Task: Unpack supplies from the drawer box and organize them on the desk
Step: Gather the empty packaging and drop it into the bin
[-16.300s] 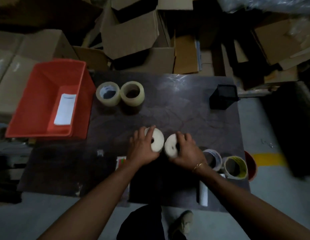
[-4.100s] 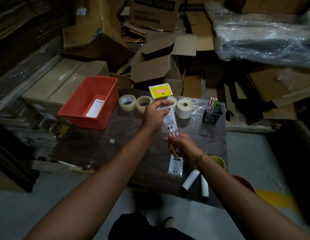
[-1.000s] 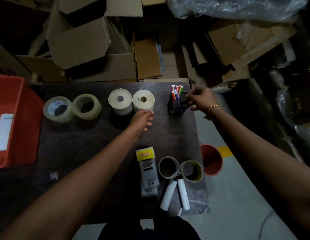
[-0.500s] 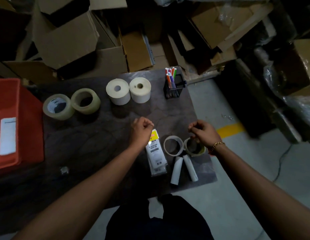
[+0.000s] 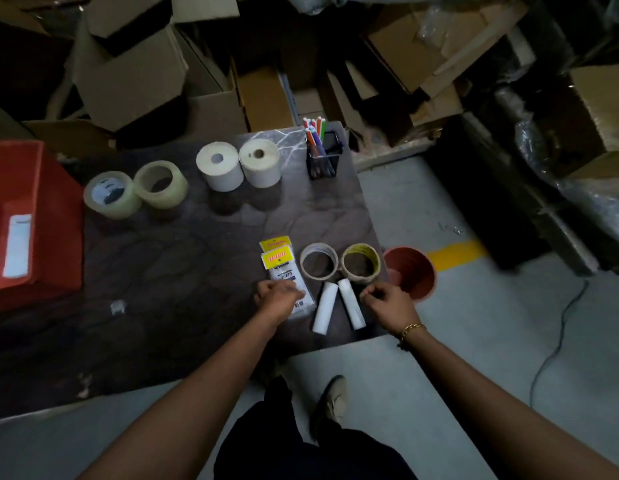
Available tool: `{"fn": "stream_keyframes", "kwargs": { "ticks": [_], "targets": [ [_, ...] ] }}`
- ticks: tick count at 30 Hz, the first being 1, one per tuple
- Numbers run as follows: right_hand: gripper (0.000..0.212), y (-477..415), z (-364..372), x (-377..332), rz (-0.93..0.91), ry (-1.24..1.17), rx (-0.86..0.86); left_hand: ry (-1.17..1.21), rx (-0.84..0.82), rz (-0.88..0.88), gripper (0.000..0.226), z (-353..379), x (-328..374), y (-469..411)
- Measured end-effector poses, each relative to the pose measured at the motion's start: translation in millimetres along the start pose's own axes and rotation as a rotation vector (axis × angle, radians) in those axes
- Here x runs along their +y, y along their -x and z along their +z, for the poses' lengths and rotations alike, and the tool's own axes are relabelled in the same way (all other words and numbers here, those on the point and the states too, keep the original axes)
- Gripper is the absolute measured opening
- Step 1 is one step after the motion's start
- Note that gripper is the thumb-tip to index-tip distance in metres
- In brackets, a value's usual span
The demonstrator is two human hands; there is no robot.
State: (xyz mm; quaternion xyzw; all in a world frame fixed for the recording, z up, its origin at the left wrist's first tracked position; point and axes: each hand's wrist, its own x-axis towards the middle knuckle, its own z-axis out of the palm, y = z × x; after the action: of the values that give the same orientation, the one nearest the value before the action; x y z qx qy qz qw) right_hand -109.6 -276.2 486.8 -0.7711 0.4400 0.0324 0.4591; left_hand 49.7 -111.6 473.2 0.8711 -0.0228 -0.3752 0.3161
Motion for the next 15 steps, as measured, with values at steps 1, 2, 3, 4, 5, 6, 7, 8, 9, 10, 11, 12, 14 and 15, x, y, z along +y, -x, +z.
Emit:
{"fn": "stream_keyframes", "kwargs": {
  "ticks": [1,2,3,4,5,6,7,8,9,10,11,12,14,15],
  "targets": [
    [0.007,4,3,5,0.0,0.004,-0.033,-0.038,-0.014,-0.006,0.031,5,-3,3],
    [0.009,5,8,10,-0.015,0.026,-0.066,-0.072,-0.012,-0.005,0.036,10,-6,6],
    [0.016,5,14,16,-0.038,0.061,-0.099,-0.109,-0.013,-0.005,0.038,13,-8,8],
    [0.024,2,21,20,-0.05,0.088,-0.133,-0.155,-0.016,0.003,0.04,15,-10,10],
    [0.029,1,27,23,-0.049,0.086,-0.165,-0.194,-0.02,0.005,0.041,17,-11,13],
    [0.03,-3,35,26,-0.044,0.063,-0.187,-0.22,-0.023,0.01,0.041,18,-12,16],
    [0.03,-5,42,27,-0.028,0.037,-0.192,-0.229,-0.024,0.011,0.042,19,-13,19],
    [0.03,-5,47,21,-0.016,0.01,-0.185,-0.23,-0.021,0.019,0.042,21,-15,21],
    [0.03,-5,52,16,-0.017,-0.012,-0.175,-0.229,-0.02,0.022,0.043,21,-17,24],
    [0.029,-4,58,13,-0.01,-0.021,-0.165,-0.232,-0.022,0.031,0.045,22,-20,26],
    [0.029,-1,63,5,-0.007,-0.031,-0.158,-0.237,-0.024,0.04,0.047,23,-23,27],
    [0.027,0,69,2,-0.002,-0.042,-0.146,-0.245,-0.024,0.051,0.049,23,-27,27],
    [0.02,2,83,-5,-0.001,-0.07,-0.119,-0.232,-0.003,0.079,0.051,23,-35,28],
    [0.016,4,90,-10,0.009,-0.086,-0.125,-0.222,0.016,0.091,0.049,23,-39,28]
  ]
}}
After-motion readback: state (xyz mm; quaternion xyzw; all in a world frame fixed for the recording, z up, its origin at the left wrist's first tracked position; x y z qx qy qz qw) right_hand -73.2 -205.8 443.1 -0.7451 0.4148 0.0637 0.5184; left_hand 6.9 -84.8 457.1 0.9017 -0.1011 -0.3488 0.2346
